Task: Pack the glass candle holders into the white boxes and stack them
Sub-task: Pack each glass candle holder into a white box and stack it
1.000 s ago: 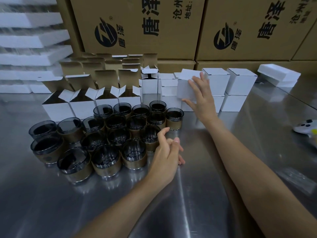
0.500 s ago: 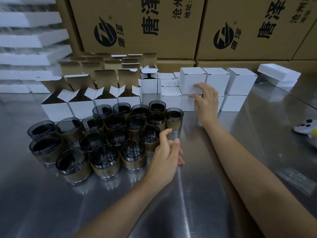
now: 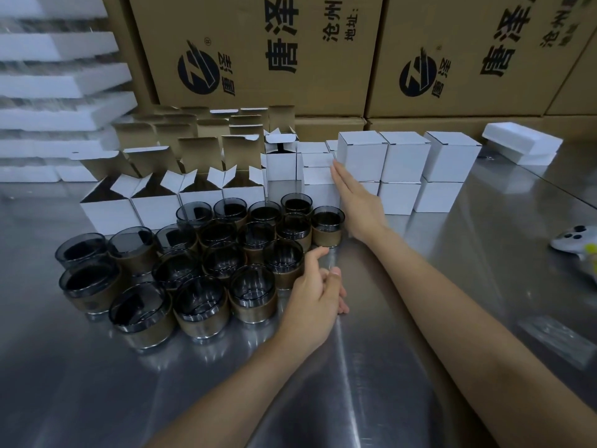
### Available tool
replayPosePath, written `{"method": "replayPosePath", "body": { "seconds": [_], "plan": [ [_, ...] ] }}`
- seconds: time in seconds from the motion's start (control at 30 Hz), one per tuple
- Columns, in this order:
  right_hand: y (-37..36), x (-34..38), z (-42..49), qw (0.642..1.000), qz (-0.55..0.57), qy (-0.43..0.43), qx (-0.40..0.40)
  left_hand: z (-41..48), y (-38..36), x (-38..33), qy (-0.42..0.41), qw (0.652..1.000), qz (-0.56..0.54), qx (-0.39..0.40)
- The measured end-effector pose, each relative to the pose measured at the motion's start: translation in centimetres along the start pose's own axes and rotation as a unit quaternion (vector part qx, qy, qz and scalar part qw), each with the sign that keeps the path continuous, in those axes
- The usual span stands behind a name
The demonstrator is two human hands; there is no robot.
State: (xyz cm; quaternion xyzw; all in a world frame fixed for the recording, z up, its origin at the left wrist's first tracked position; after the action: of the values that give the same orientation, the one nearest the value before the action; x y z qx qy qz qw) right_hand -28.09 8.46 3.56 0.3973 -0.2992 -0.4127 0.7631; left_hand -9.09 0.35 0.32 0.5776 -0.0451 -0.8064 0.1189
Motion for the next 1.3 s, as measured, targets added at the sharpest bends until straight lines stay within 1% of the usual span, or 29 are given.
{"method": "replayPosePath", "body": {
  "seconds": [0.1, 0.27, 0.33, 0.4, 0.47, 0.53, 0.63, 0.77, 0.9, 1.0, 1.07, 1.13, 1.17, 1.23, 1.27, 1.3],
  "plan": [
    [0.0, -0.1, -0.6, 0.999, 0.049, -0.011, -0.001, 0.2, 0.1, 0.2, -0.002, 1.0, 0.005, 0.0],
    [1.3, -0.7, -2.0, 0.976, 0.176, -0.057, -0.113, 0.6, 0.1, 0.5, 0.015, 1.0, 0.007, -0.006],
    [1.8, -0.6, -2.9, 0.965, 0.207, -0.072, -0.141, 0.6, 0.3, 0.5, 0.017, 1.0, 0.008, -0.008],
    [2.4, -0.1, -4.1, 0.959, 0.226, -0.076, -0.152, 0.7, 0.4, 0.4, 0.02, 1.0, 0.013, -0.012],
    [2.8, 1.0, -5.4, 0.96, 0.234, -0.065, -0.143, 0.6, 0.5, 0.3, 0.024, 0.999, 0.018, -0.014],
    [3.1, 2.1, -6.5, 0.965, 0.231, -0.053, -0.115, 0.5, 0.6, 0.2, 0.03, 0.999, 0.011, -0.016],
    [2.9, 3.5, -8.0, 0.978, 0.196, -0.035, -0.067, 0.3, 0.9, 0.2, 0.035, 0.999, -0.007, -0.028],
    [2.7, 4.0, -9.1, 0.979, 0.199, -0.034, -0.023, 0.2, 1.1, 0.2, 0.028, 0.999, -0.02, -0.033],
    [2.8, 4.3, -9.5, 0.971, 0.238, -0.029, -0.014, 0.0, 1.2, 0.5, 0.029, 0.999, -0.024, -0.034],
    [3.4, 4.4, -9.6, 0.967, 0.248, -0.027, -0.047, 0.0, 1.0, 0.8, 0.039, 0.999, -0.006, -0.03],
    [4.0, 4.3, -9.0, 0.955, 0.284, -0.038, -0.077, 0.4, 0.7, 0.8, 0.047, 0.997, 0.048, -0.029],
    [4.6, 4.1, -7.9, 0.938, 0.327, -0.066, -0.096, 0.9, 0.2, 0.4, 0.032, 0.989, 0.143, -0.026],
    [4.7, 4.0, -7.1, 0.933, 0.337, -0.082, -0.102, 1.2, 0.0, 0.2, 0.015, 0.978, 0.206, -0.027],
    [4.7, 4.0, -5.4, 0.929, 0.339, -0.11, -0.101, 1.5, -0.8, -0.4, -0.023, 0.934, 0.357, -0.021],
    [4.6, 4.2, -4.4, 0.929, 0.337, -0.118, -0.094, 1.6, -1.3, -0.7, -0.042, 0.907, 0.418, -0.01],
    [4.4, 4.5, -3.3, 0.932, 0.332, -0.122, -0.081, 1.6, -1.7, -0.8, -0.056, 0.889, 0.455, 0.001]
  ]
}}
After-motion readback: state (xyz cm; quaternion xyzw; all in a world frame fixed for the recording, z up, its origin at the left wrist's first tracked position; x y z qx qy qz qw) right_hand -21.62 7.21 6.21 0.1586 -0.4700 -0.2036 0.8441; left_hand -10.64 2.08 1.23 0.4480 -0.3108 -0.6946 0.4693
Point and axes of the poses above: each hand's wrist, its own z-axis towards the middle knuckle, its own y-axis out of the back of the hand, x = y × z, the point moved 5 cm from there along z, towards the middle knuckle, and after that the axes turned 8 degrees about -y, right-handed, at the moved point
